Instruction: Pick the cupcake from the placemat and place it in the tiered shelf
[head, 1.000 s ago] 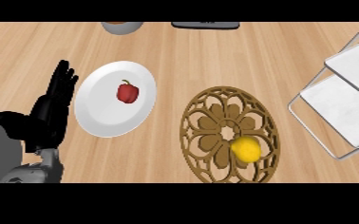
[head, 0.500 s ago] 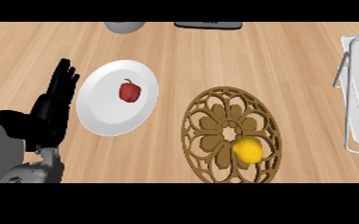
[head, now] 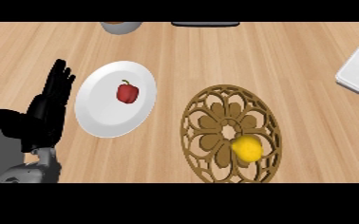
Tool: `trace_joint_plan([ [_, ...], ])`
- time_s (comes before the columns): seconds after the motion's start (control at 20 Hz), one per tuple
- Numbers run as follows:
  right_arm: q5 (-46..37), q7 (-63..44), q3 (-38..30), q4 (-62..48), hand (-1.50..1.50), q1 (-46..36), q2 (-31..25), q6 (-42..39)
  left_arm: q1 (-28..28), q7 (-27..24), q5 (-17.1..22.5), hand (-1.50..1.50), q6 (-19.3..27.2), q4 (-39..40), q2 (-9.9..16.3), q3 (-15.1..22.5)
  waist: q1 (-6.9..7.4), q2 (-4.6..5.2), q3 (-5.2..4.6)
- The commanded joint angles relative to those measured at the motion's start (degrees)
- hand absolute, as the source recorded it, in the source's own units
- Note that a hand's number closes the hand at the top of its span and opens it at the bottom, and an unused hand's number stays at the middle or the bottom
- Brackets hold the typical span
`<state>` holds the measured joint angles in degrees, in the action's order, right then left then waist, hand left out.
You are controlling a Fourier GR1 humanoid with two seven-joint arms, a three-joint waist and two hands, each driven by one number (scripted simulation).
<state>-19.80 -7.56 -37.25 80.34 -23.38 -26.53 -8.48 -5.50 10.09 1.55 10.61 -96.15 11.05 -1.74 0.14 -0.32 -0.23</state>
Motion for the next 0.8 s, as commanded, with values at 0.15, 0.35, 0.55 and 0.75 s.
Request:
trace_joint_plan([
  [0.15,7.8,-2.3,-7.3,-3.8,-1.5,-3.4,-6.1,0.8,1.7,0.2,-0.6,0.0,-0.2,-1.5,-0.9,0.3,-0.05,0.27,0.23],
  [0.35,12.2,-5.4,-14.5,-5.2,-1.5,0.9,-12.3,-2.8,2.5,-0.5,-0.8,0.0,-0.1,-1.6,-0.8,-0.3,-0.61,0.2,0.24],
  [0.55,15.6,-8.3,-19.7,-7.7,-1.5,4.3,-16.9,-5.7,0.1,-0.6,-0.7,0.0,-0.3,0.0,-0.6,-1.0,-1.14,0.21,0.23],
  [0.75,18.4,-0.5,-24.7,-15.2,-1.5,10.9,-20.2,-9.6,1.3,-1.7,1.0,0.0,-2.8,0.7,1.4,-3.6,-0.59,0.3,0.26],
])
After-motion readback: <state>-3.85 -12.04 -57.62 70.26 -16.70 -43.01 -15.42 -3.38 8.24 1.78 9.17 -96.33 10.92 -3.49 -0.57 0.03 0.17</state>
